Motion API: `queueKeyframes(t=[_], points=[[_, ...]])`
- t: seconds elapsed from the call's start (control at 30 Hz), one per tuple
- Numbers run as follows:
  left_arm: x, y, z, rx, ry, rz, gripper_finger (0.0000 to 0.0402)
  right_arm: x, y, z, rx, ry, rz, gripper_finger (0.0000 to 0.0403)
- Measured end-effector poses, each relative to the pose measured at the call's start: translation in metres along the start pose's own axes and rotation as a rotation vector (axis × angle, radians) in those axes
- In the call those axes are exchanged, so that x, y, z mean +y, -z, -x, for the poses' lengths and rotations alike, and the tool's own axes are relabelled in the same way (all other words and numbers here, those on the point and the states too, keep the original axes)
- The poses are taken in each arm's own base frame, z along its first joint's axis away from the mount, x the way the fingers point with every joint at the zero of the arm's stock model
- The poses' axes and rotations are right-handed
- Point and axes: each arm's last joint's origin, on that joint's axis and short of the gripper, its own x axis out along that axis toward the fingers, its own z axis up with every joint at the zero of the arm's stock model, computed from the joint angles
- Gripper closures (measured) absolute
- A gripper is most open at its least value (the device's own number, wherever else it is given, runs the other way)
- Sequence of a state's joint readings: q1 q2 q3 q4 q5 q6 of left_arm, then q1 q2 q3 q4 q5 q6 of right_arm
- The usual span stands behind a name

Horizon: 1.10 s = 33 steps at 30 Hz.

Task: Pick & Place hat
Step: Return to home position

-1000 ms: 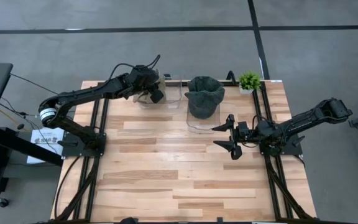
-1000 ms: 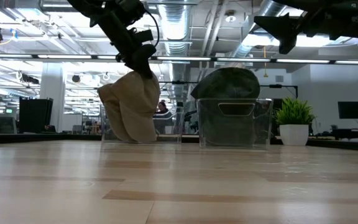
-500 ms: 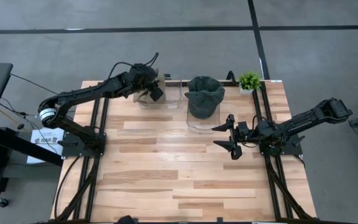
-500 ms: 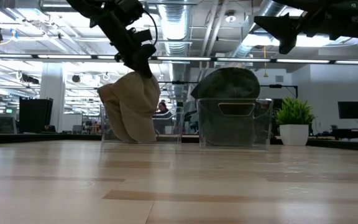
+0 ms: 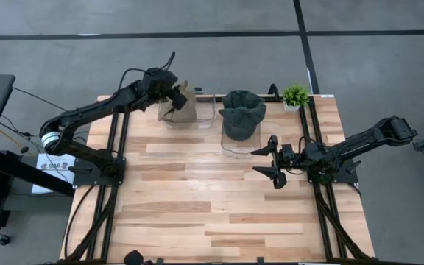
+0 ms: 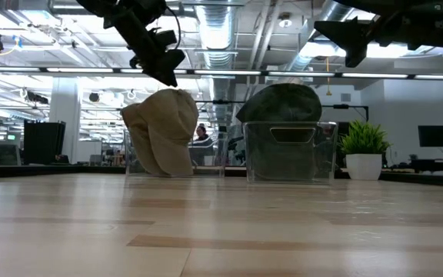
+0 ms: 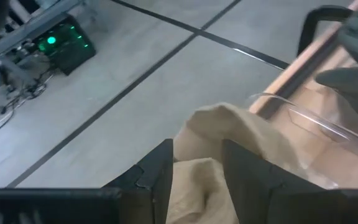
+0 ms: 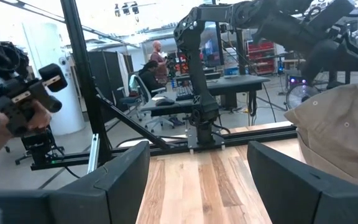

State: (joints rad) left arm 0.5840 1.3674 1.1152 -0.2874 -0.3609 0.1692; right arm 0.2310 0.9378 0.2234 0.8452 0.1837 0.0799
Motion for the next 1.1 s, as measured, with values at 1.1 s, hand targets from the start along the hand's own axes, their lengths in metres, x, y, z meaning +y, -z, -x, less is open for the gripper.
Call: queueKeyframes(t=[1.1], points=[[-0.067, 0.072, 0.126, -0.448, 0.842, 0.126, 0.0268, 0.009, 0.002, 0.002, 0.015, -0.051, -0.029, 0.0143]])
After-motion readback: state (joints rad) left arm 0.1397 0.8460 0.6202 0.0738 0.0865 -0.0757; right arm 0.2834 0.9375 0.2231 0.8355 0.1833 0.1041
